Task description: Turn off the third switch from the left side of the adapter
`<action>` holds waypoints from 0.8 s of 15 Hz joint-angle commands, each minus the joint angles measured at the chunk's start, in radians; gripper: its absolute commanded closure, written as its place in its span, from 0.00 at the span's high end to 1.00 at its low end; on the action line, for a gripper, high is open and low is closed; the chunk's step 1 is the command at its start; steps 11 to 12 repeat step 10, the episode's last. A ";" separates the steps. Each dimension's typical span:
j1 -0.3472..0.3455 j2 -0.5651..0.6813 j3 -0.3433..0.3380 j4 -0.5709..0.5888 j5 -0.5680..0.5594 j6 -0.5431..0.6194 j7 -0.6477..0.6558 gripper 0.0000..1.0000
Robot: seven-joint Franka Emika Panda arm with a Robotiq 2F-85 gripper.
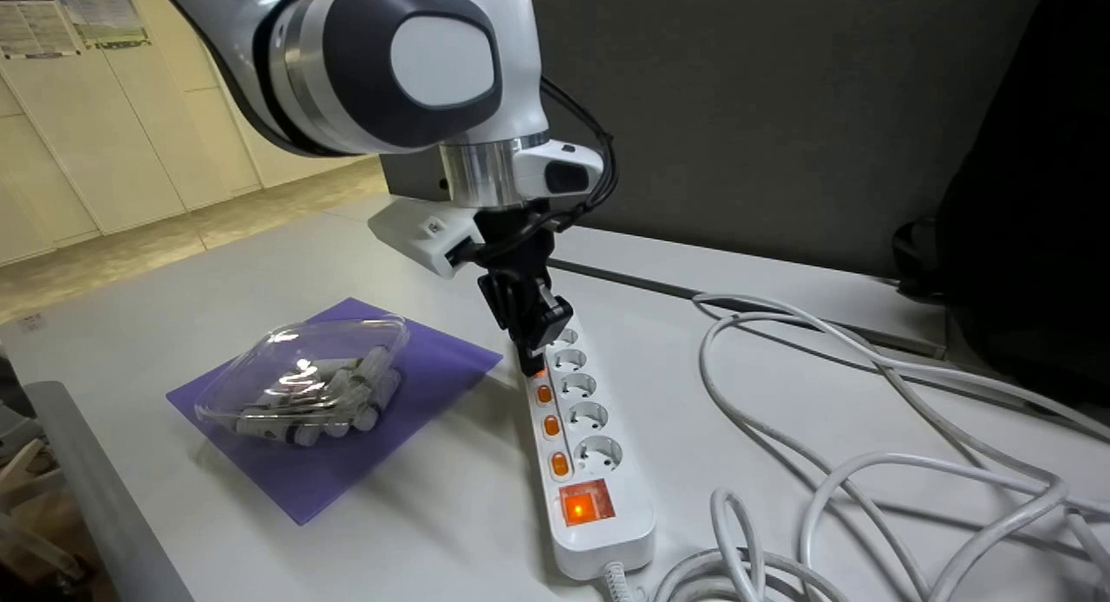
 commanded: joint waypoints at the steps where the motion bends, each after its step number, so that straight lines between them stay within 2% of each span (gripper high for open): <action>1: -0.029 0.038 0.015 0.052 0.023 -0.054 -0.002 0.00; 12: -0.045 0.065 0.010 0.097 0.030 -0.118 0.005 0.00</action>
